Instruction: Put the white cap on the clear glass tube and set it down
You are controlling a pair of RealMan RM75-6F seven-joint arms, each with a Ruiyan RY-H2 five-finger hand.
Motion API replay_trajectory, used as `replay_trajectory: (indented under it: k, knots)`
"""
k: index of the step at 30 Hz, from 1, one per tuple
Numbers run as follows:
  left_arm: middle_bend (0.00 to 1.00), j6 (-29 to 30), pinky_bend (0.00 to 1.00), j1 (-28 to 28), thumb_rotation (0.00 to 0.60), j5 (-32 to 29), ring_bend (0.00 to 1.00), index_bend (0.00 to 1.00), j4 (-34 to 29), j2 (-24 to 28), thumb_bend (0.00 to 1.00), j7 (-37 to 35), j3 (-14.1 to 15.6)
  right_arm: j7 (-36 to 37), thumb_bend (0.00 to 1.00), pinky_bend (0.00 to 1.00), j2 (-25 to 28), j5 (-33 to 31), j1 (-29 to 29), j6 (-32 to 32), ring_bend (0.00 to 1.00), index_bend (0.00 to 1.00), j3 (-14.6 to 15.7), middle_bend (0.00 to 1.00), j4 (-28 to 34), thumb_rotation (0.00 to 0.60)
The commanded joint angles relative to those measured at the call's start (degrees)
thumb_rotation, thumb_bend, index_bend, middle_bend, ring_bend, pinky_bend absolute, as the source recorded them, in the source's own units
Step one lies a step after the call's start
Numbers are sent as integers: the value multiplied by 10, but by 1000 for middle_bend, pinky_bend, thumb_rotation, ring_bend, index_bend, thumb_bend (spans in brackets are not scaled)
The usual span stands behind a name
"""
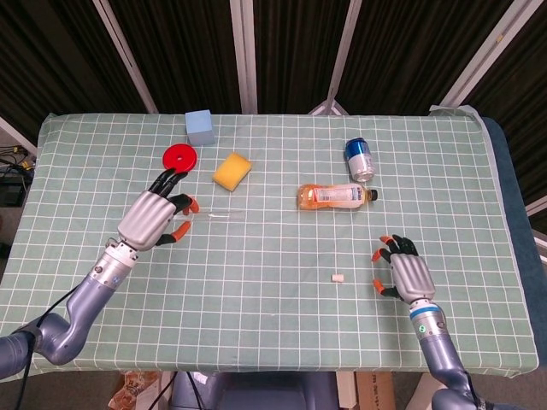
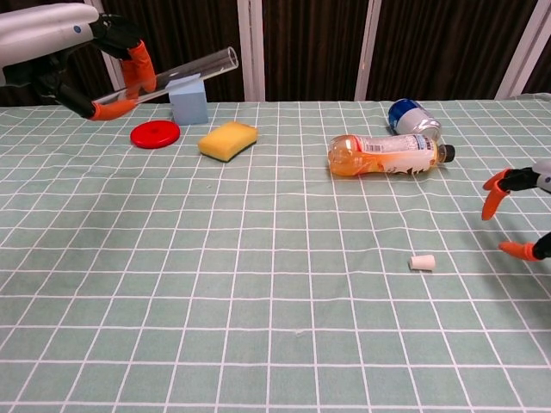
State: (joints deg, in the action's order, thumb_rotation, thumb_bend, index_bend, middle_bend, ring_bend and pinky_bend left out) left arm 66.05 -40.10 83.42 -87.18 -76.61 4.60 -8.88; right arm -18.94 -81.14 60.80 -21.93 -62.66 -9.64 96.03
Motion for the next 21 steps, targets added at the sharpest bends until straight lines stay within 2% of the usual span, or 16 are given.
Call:
replay_trajectory:
  k: [1,21]
  knots:
    - [558,0,0,1,600,0,82,505,-1,2,838,-2,0,-11,365,0,-16,-11,-6,0,0,444,4,173,-5,600]
    - [559,-1,0,5,600,0,82,504,21,1,838,-26,-2,-62,365,0,-101,-49,-29,-30,0,445,5,174,-25,600]
